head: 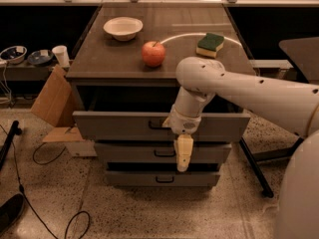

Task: Open top drawer

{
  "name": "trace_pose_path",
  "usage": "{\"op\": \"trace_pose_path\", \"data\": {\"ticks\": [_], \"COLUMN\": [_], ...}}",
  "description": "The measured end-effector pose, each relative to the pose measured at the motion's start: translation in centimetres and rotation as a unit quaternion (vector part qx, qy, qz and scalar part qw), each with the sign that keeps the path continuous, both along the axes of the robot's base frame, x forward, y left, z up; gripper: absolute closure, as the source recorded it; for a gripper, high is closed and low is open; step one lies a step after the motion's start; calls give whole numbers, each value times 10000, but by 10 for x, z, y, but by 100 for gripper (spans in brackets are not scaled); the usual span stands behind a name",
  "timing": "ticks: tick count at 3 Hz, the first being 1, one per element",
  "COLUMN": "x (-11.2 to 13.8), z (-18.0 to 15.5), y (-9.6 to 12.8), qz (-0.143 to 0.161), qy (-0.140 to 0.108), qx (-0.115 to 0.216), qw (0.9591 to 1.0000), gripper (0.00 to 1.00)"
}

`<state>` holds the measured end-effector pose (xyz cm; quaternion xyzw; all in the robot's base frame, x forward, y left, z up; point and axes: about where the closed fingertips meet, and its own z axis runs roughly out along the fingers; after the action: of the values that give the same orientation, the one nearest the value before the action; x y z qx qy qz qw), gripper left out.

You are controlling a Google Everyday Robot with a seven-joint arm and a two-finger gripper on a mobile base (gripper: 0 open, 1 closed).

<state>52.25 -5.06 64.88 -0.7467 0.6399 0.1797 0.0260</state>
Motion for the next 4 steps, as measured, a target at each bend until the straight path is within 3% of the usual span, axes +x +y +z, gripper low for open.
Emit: {"op": "trace_pose_path", "data": {"ticks": [1,2,3,4], "x": [-11,-11,-30,-30], "z": [3,3,7,7], "y": [-8,-5,-12,-9], "qz": [-3,-2,285,285], "qy": [151,151,365,365], "qx": [-164,-165,-318,-318], "qw": [9998,9997,9984,9984], "gripper": [0,0,0,0]}}
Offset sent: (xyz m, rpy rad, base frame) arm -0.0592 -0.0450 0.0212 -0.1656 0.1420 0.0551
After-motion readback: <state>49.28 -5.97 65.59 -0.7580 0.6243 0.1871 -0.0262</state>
